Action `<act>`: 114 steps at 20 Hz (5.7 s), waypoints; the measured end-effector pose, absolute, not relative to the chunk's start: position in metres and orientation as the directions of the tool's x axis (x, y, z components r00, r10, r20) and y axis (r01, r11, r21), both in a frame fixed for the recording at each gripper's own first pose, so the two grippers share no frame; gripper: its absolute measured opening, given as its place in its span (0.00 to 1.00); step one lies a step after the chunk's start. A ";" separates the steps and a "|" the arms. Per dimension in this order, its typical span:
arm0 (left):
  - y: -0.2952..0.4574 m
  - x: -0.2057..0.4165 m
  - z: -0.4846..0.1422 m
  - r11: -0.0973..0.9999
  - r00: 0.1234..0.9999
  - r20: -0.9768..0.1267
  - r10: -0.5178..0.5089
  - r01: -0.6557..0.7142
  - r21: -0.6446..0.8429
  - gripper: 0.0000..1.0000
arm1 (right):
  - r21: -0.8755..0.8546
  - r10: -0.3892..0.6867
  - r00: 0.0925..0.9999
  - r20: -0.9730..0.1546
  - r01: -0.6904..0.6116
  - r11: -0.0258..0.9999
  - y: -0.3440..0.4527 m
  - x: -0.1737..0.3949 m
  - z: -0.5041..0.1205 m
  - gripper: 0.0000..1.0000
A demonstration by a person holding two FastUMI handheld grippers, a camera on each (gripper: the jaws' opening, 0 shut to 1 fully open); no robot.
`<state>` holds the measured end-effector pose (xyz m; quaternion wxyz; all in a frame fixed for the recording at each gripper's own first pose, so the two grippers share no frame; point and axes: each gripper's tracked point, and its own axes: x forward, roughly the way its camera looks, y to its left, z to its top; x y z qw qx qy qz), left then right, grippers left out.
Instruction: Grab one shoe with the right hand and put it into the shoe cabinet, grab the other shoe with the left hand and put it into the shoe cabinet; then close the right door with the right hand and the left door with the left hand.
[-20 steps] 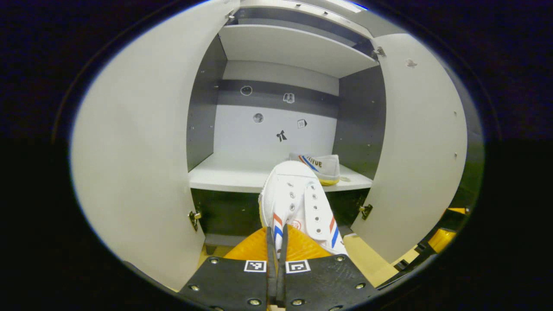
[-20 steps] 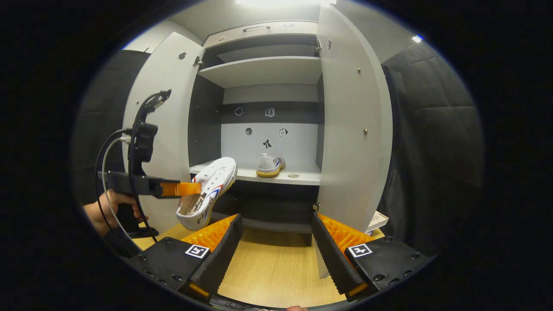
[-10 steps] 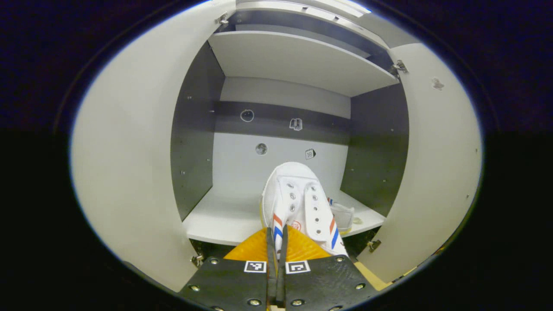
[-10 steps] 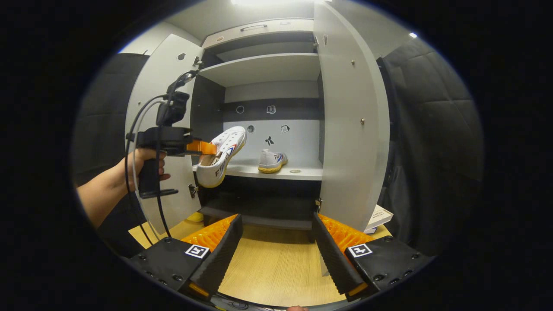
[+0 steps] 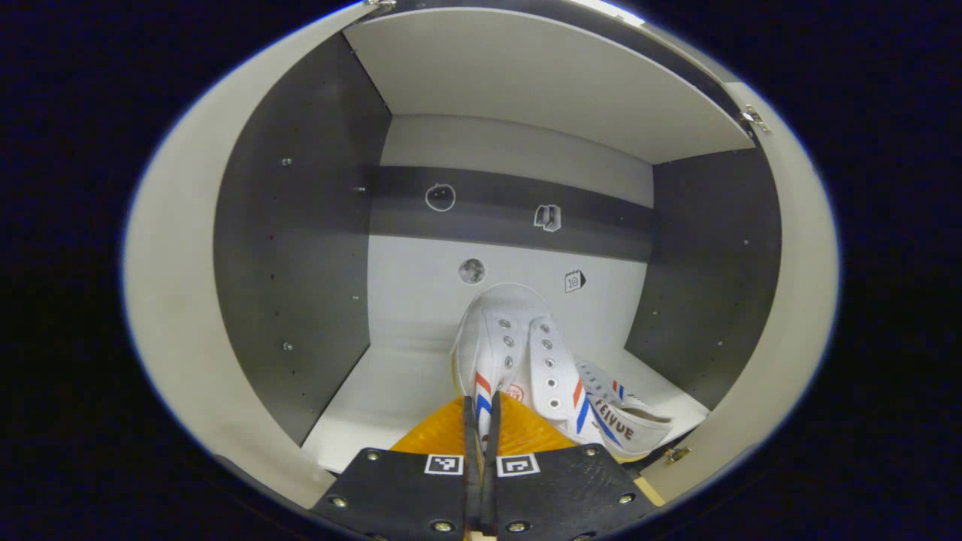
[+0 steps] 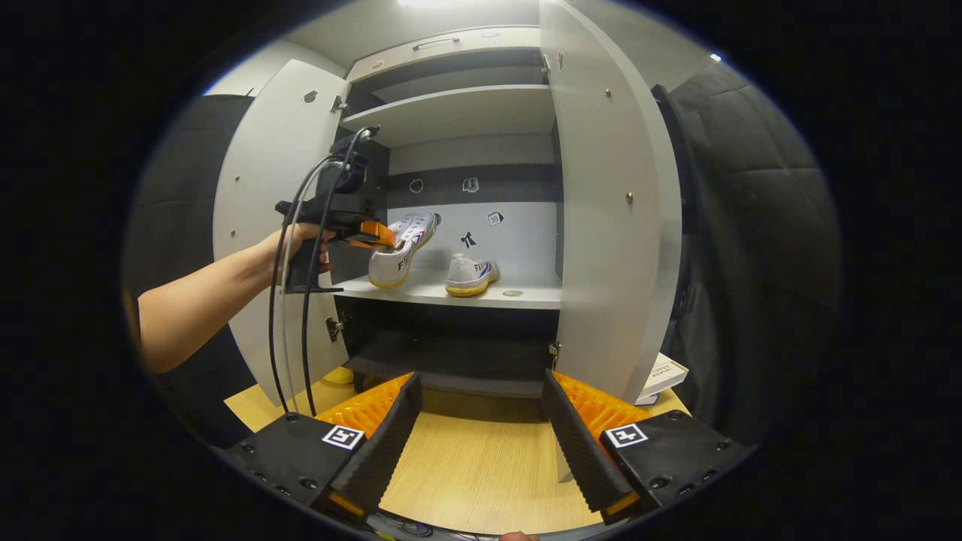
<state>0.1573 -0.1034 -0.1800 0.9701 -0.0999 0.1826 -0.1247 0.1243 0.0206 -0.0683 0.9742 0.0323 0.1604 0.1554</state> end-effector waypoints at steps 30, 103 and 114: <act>-0.086 0.032 -0.052 0.986 0.985 -0.070 -0.158 0.152 -0.075 0.94 | 0.097 0.323 0.916 -0.240 -0.308 0.946 0.032 0.107 -0.030 1.00; 0.070 -0.215 -0.031 1.000 1.000 -0.013 0.000 0.000 -0.020 0.94 | -0.061 -0.339 0.939 -0.058 0.335 0.940 -0.169 0.175 0.075 0.96; 0.075 -0.217 -0.032 0.999 1.000 -0.017 0.007 -0.007 -0.038 0.94 | -0.049 -0.200 0.979 -0.042 0.198 0.979 -0.099 0.173 0.080 0.92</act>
